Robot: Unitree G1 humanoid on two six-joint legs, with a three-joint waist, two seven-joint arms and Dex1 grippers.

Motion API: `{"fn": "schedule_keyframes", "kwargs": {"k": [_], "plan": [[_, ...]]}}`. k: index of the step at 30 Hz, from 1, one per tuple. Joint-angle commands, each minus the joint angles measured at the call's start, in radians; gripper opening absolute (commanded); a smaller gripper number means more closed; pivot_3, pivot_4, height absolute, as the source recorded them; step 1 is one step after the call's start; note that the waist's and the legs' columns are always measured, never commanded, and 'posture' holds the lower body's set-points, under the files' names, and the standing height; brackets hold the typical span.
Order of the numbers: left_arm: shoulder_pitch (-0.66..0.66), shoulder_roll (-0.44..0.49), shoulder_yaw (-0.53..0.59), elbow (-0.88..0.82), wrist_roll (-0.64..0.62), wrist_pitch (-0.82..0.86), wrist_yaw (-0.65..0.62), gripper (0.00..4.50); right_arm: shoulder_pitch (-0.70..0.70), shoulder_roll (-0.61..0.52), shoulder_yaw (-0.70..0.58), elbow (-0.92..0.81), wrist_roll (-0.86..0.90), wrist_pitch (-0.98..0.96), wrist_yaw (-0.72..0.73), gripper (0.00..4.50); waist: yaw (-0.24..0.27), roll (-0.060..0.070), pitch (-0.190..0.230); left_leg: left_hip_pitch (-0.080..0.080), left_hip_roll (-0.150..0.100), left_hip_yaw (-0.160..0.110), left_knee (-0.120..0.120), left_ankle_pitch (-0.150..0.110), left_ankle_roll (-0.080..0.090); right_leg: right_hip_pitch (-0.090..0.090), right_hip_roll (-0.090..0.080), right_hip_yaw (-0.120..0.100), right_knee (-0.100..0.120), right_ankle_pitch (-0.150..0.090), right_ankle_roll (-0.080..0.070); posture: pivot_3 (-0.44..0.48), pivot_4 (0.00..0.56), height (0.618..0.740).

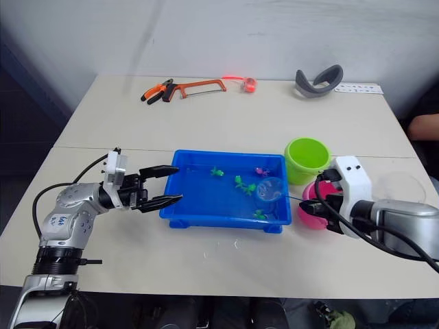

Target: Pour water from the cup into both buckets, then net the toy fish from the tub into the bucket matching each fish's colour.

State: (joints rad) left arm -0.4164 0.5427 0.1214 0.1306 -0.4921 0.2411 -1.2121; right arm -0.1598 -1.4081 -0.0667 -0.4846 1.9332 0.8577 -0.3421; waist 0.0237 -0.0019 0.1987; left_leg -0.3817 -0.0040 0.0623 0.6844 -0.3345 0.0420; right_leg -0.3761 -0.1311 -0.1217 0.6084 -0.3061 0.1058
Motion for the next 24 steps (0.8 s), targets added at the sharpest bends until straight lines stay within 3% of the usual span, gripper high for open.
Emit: {"fn": "schedule_keyframes", "kwargs": {"k": [1,9,15,24], "plan": [[0.010,-0.009,0.004,-0.080,-0.030,0.010,0.027,4.45,-0.148,0.074,0.113,0.032,0.039,0.036,-0.124,0.00,0.000,0.000,0.000,-0.001,0.000,0.000,0.000,0.000,0.000,0.000,0.000,0.000,0.000,0.000,0.000,0.000,0.150,0.740],[0.020,-0.010,-0.001,-0.120,-0.037,0.030,0.052,4.45,-0.245,0.159,0.158,0.079,0.039,0.097,-0.206,0.00,0.001,0.000,0.000,-0.005,0.000,-0.003,0.001,0.000,0.000,-0.001,0.000,-0.006,-0.001,0.000,0.000,0.000,0.150,0.740],[0.017,-0.018,-0.007,-0.131,-0.038,0.037,0.066,4.45,-0.245,0.195,0.160,0.093,0.039,0.122,-0.232,0.00,0.001,0.000,0.000,-0.005,0.000,-0.003,0.001,0.000,0.000,-0.001,0.000,-0.006,-0.001,0.000,0.000,0.000,0.150,0.740],[0.009,-0.017,-0.009,-0.140,-0.044,0.053,0.076,4.45,-0.206,0.346,0.130,0.089,0.039,0.071,-0.388,0.00,0.002,0.000,0.000,-0.005,0.000,-0.003,0.001,0.001,0.000,-0.001,0.000,-0.006,-0.001,0.000,0.000,0.000,0.150,0.740]]}}
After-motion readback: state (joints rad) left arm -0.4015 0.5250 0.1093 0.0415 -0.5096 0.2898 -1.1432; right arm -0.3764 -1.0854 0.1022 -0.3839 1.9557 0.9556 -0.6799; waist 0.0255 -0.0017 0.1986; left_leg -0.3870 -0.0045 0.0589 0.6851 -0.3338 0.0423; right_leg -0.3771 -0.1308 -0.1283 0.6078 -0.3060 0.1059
